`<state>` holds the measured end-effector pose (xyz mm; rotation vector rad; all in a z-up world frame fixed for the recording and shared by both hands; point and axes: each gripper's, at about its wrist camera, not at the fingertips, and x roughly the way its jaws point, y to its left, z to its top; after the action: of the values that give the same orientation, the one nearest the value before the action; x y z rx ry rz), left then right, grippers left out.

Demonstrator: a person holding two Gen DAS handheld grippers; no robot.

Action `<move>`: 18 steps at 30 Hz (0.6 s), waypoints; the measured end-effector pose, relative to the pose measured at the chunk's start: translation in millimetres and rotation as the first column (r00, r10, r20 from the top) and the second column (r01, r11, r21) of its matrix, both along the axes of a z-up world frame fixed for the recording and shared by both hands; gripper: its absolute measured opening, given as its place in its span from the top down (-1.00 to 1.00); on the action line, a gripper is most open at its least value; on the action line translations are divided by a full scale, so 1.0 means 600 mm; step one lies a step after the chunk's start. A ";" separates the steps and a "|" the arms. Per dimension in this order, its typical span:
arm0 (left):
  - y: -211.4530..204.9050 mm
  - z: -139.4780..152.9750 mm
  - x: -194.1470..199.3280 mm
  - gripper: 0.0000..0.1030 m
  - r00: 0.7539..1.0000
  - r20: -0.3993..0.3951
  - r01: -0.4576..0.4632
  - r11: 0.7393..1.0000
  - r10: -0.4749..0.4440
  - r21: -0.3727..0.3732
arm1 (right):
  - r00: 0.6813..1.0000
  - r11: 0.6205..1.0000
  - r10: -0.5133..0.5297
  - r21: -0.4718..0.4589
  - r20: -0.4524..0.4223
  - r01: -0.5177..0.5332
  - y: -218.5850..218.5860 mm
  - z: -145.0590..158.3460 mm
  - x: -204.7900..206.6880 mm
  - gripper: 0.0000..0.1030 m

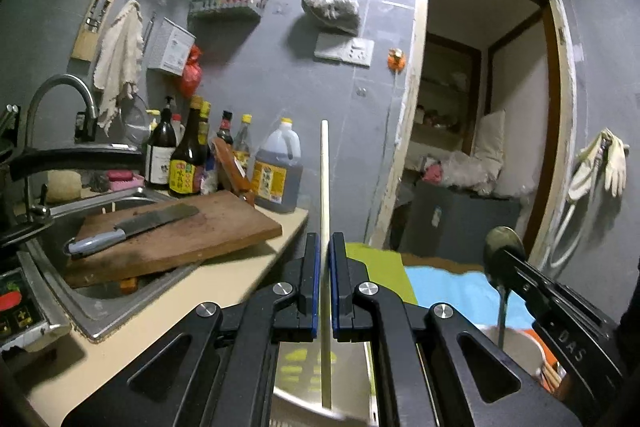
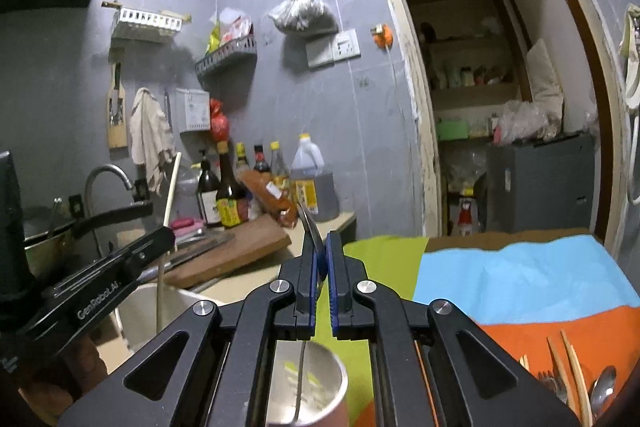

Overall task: Organize utensils
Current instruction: 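Carry the chopstick with the left gripper over the white caddy and lower it in, then open the left gripper to release the chopstick and return over the utensils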

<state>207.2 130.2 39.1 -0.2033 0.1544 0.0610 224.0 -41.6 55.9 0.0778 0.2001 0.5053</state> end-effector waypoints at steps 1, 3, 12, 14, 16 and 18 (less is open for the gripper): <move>-0.002 -0.002 0.000 0.94 1.000 -0.009 0.005 1.000 -0.005 0.004 | 1.000 1.000 0.006 -0.004 -0.011 -0.006 -0.001 -0.001 -0.001 0.91; -0.003 -0.005 0.001 0.94 0.999 -0.034 0.022 1.000 -0.022 0.004 | 0.999 1.000 0.019 -0.006 -0.031 -0.019 -0.002 -0.003 -0.002 0.87; 0.004 -0.018 -0.010 0.89 0.995 -0.090 0.048 0.998 -0.051 -0.034 | 0.990 0.995 0.094 0.054 -0.109 -0.088 -0.016 -0.008 0.000 0.63; 0.005 -0.014 -0.017 0.80 0.994 -0.089 0.054 0.998 -0.058 -0.045 | 0.989 0.993 0.103 0.062 -0.110 -0.097 -0.017 -0.005 -0.002 0.55; 0.005 -0.005 -0.025 0.71 0.994 -0.081 0.064 0.996 -0.069 -0.056 | 0.989 0.993 0.106 0.067 -0.102 -0.099 -0.020 0.002 -0.008 0.53; 0.001 0.008 -0.031 0.57 0.994 -0.075 0.070 0.996 -0.075 -0.058 | 0.990 0.992 0.107 0.072 -0.092 -0.100 -0.024 0.010 -0.012 0.48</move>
<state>188.5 130.7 43.6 -0.2510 0.2406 -0.0077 216.8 -56.0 62.1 0.1580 0.2818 0.6125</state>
